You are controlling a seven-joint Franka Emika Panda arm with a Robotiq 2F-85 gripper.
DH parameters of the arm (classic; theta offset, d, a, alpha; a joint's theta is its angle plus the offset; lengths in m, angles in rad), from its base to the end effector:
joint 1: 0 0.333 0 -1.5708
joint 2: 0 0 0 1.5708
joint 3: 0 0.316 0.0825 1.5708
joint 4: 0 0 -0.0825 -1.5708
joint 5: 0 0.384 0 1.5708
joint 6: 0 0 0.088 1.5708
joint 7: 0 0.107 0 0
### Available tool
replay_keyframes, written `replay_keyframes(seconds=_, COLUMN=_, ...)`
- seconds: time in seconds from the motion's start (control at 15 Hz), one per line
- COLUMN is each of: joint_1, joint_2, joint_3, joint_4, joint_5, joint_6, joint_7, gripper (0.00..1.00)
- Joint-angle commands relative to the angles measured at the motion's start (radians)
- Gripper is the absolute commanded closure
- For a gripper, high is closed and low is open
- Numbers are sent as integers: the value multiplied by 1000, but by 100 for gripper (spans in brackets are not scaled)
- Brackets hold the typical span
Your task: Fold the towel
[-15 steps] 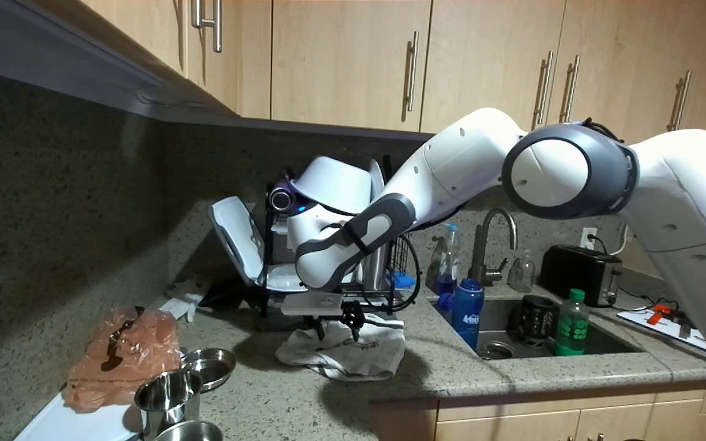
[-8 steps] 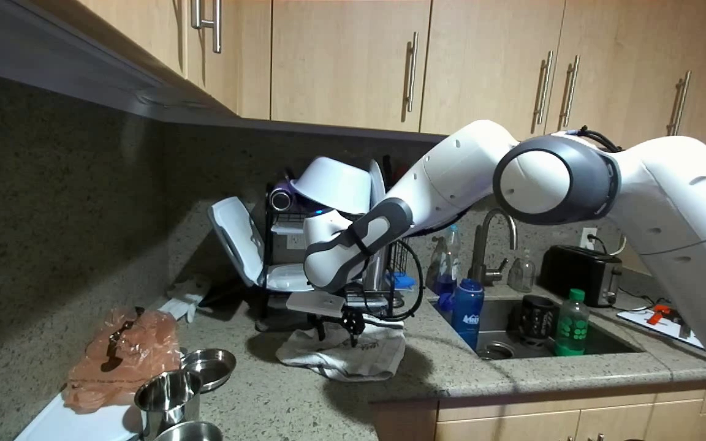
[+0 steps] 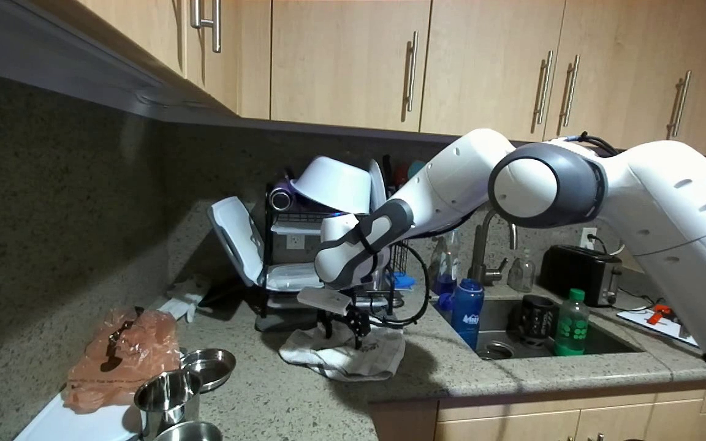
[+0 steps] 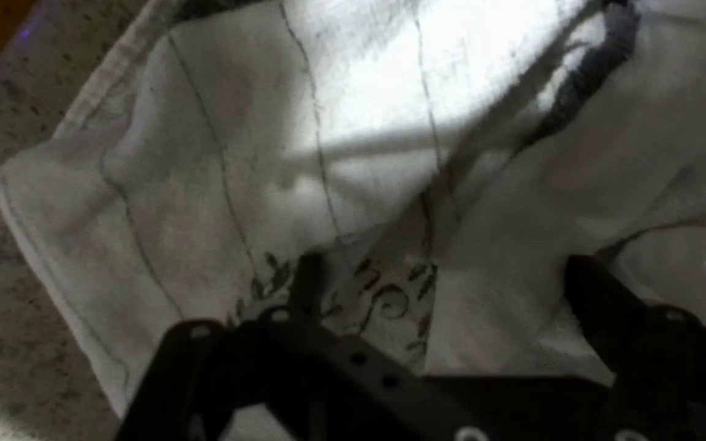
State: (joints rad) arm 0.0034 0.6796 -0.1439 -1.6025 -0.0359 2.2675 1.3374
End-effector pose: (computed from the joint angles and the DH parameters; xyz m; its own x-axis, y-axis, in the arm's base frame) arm 0.6893 -0.0852 0.2345 0.1480 -0.9827 0.1113 -0.9887 -0.1445 0.0387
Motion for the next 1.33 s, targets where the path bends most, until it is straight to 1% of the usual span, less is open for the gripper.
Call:
replay_keyframes(seconds=0.0, joint_1=-16, joint_2=-12, joint_3=-6, joint_4=6, joint_5=44, joint_6=19, joint_7=-14, gripper=0)
replay_keyframes(seconds=0.13, joint_1=-17, joint_2=-12, joint_3=-10, joint_4=13, joint_5=47, joint_6=17, joint_7=-13, gripper=0)
replay_keyframes(seconds=0.2, joint_1=-16, joint_2=-10, joint_3=-12, joint_4=17, joint_5=45, joint_6=16, joint_7=-12, gripper=25)
replay_keyframes(seconds=0.27, joint_1=-16, joint_2=-9, joint_3=-12, joint_4=20, joint_5=44, joint_6=15, joint_7=-12, gripper=26)
replay_keyframes(seconds=0.6, joint_1=-4, joint_2=-9, joint_3=-13, joint_4=28, joint_5=35, joint_6=12, joint_7=-8, gripper=66)
replay_keyframes(seconds=0.87, joint_1=1, joint_2=-12, joint_3=-15, joint_4=28, joint_5=31, joint_6=14, joint_7=-9, gripper=94)
replay_keyframes(seconds=1.07, joint_1=2, joint_2=-10, joint_3=-17, joint_4=31, joint_5=28, joint_6=15, joint_7=-9, gripper=100)
replay_keyframes(seconds=1.27, joint_1=3, joint_2=-6, joint_3=-17, joint_4=34, joint_5=27, joint_6=14, joint_7=-10, gripper=96)
